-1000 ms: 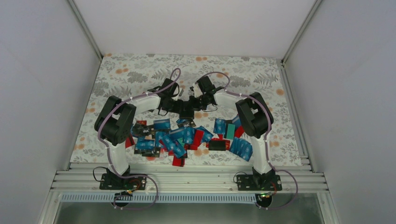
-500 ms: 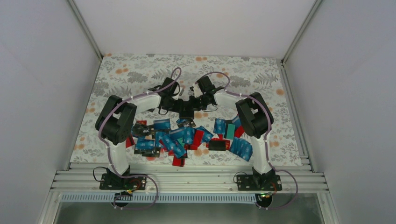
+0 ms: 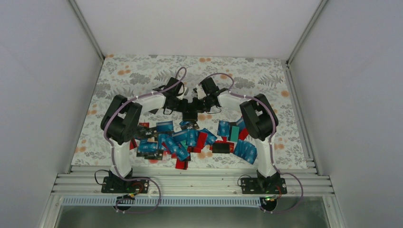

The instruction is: Put the credit cards into the card holder

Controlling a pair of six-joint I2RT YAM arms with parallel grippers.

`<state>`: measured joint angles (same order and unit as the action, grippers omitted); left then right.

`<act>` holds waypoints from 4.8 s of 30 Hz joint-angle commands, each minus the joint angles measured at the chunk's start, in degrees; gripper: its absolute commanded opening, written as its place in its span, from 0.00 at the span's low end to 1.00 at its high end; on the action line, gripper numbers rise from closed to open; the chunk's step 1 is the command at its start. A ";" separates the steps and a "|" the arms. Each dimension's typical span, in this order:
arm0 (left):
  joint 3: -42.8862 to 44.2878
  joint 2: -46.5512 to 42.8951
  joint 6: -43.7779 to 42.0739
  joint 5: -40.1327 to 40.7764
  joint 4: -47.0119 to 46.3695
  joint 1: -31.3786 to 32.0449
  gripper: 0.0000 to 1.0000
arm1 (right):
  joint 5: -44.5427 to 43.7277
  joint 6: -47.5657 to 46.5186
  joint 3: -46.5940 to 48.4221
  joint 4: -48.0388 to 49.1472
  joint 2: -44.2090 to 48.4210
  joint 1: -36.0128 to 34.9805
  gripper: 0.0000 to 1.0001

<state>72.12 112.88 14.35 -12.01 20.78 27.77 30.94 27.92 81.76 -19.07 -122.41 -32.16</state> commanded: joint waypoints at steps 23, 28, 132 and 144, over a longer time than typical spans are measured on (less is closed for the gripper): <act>-5.25 -4.88 -0.02 -1.15 -0.19 0.27 0.42 | -4.21 -0.94 -1.38 -4.84 -3.90 -0.46 0.04; -5.39 -3.39 -0.11 -1.11 -0.75 0.22 0.39 | -4.30 -0.94 -1.40 -4.92 -4.05 -0.47 0.04; -41.58 -44.40 -15.84 43.42 -43.03 -13.59 1.00 | -62.26 -16.85 -37.31 29.70 44.15 11.83 1.00; -55.20 -36.51 -18.60 40.31 -66.95 -17.85 1.00 | -72.82 -11.32 -51.96 43.92 39.21 17.11 1.00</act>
<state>17.85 75.13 -2.72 31.05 -34.28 11.33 -37.12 13.58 34.33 12.62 -82.24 -17.52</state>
